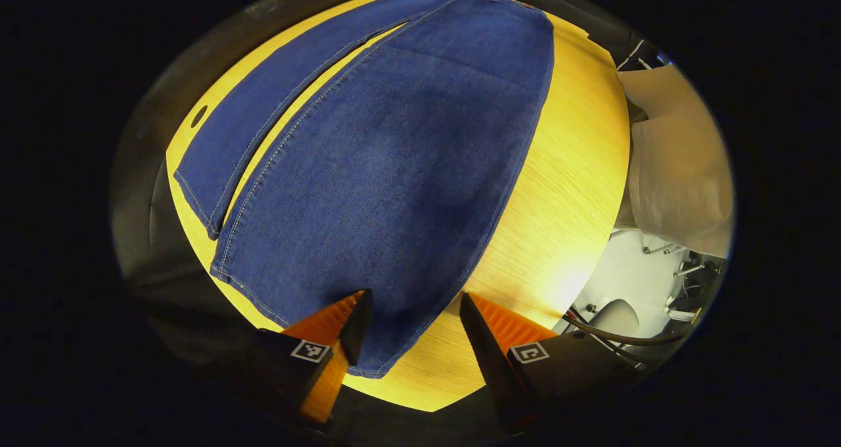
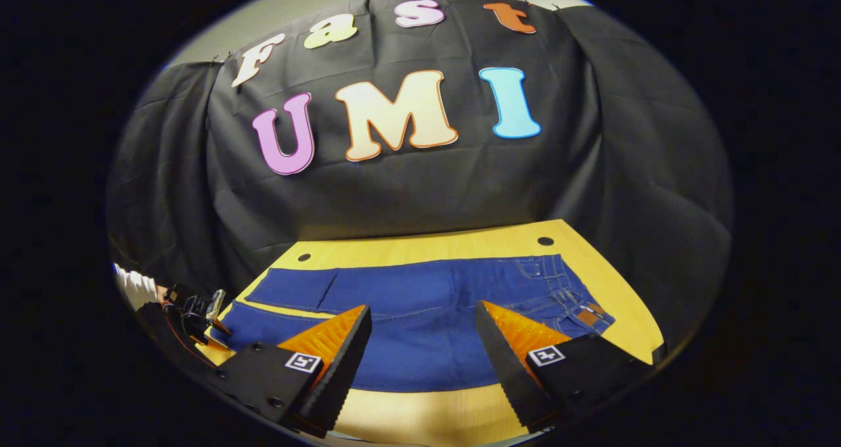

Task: Grasp the waist and the cuffs of the jeans and fold them to make the two legs overlap; first hold the waist and fold one-third of the jeans toward the cuffs, then hold the cuffs and fold the remaining one-third in the same direction to finish folding.

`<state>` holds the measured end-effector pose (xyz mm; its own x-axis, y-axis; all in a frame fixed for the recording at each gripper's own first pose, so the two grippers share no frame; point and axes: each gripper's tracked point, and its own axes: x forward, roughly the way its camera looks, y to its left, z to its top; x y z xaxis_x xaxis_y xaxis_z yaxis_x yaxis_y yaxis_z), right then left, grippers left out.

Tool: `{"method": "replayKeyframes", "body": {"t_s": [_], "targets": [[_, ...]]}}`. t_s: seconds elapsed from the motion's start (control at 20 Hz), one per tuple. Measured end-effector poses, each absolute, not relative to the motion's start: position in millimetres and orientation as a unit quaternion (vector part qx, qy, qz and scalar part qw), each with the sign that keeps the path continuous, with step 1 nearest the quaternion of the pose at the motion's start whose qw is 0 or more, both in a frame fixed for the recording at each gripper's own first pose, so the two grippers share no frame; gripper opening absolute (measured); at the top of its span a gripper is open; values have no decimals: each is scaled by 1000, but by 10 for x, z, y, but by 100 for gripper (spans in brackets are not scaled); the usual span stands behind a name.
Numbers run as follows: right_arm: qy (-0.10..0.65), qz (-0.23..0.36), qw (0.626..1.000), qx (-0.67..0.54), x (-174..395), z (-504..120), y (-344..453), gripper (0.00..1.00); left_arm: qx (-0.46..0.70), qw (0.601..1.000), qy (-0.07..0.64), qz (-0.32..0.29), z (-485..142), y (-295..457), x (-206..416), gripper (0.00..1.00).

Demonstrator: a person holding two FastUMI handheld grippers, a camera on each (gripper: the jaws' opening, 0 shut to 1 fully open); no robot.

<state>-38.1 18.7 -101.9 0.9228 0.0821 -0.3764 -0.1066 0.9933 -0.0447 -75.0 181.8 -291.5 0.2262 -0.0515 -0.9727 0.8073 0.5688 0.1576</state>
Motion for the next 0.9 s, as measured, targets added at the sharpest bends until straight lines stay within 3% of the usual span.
{"method": "replayKeyframes", "body": {"t_s": [0.25,0.35,0.4,0.45,0.65,0.7,0.9], "targets": [[201,65,977,-27,-352,-1127,239,98,356,689,556,-299,-2889,1777,-766,77],[203,69,976,-30,-344,-1137,209,98,361,683,562,-296,-2910,1763,-776,69],[204,71,976,-32,-345,-1157,196,94,360,683,564,-292,-2921,1758,-771,65],[207,74,975,-34,-332,-1167,185,98,359,684,567,-287,-2929,1747,-768,63],[237,93,966,-39,-370,-1327,56,98,369,689,564,-267,-2927,1757,-744,25],[249,102,962,-37,-397,-1384,50,98,372,690,564,-261,-2920,1781,-734,10],[290,126,947,-63,-340,-1591,-49,98,371,694,561,-256,-2932,1766,-721,0]]}}
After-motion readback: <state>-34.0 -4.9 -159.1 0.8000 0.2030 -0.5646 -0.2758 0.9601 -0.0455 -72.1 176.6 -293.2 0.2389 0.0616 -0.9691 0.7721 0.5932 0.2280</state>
